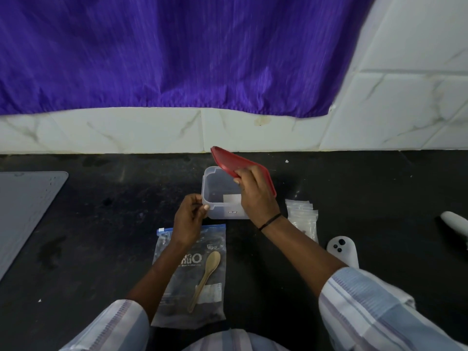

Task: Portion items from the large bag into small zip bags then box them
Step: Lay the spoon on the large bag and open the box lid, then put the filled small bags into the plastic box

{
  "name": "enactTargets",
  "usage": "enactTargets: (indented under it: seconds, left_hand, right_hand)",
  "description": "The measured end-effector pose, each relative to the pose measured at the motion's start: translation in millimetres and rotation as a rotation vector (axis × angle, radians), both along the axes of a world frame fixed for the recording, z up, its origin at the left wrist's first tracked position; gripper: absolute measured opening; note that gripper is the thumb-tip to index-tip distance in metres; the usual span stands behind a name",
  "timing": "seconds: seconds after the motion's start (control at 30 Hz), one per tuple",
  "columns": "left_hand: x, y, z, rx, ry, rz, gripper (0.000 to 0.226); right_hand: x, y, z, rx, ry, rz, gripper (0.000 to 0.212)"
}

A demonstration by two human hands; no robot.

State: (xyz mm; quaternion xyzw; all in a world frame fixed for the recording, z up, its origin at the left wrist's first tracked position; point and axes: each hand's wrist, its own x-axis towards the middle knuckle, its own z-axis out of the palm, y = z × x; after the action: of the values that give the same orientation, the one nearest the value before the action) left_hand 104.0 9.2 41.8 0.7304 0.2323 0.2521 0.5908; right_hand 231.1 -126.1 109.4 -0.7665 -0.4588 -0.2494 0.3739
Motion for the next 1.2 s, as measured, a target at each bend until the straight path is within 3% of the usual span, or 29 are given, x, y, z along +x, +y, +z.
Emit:
enactTargets:
  seconds: [0.13,0.27,0.37,0.57,0.73,0.9,1.03,1.2]
  left_hand:
    - [-5.5,4.2,3.0,-0.017,0.035,-0.009,0.021]
    - [-6.8,4.8,5.6,0.013,0.066,0.000,0.023]
    - [-8.9,6.2,5.4,0.049,0.081,0.005,0.021]
    - [-5.7,-5.7,10.2,0.272,-0.016,0.173,0.022]
    - [11.6,-31.7,40.3,0.487,-0.215,0.075,0.021]
    - [35.3,-75.1,60.8,0.555,-0.250,-0.175,0.019]
    - [44.0,-98.0,52.4,0.563,-0.178,-0.380,0.021]
    - [50.7,-115.3,31.0,0.571,-0.005,-0.531,0.011]
  right_hand:
    - [-2.3,-1.6,19.8,0.162,0.205,-0.088,0.025]
    - [12.8,-24.2,38.1,0.452,0.319,-0.267,0.016]
    - [38.4,-50.8,43.2,0.687,0.528,-0.375,0.020]
    - [113.9,-144.3,20.2,1.080,0.908,-0.675,0.024]
    - [139.3,-217.3,-17.4,0.935,0.883,-0.956,0.038]
    - [146.8,-257.7,-52.6,0.912,0.990,-1.074,0.038]
    - [148.7,-271.4,-66.6,0.878,1.091,-1.086,0.029]
    - [146.5,-280.4,-74.8,0.565,1.139,-1.086,0.032]
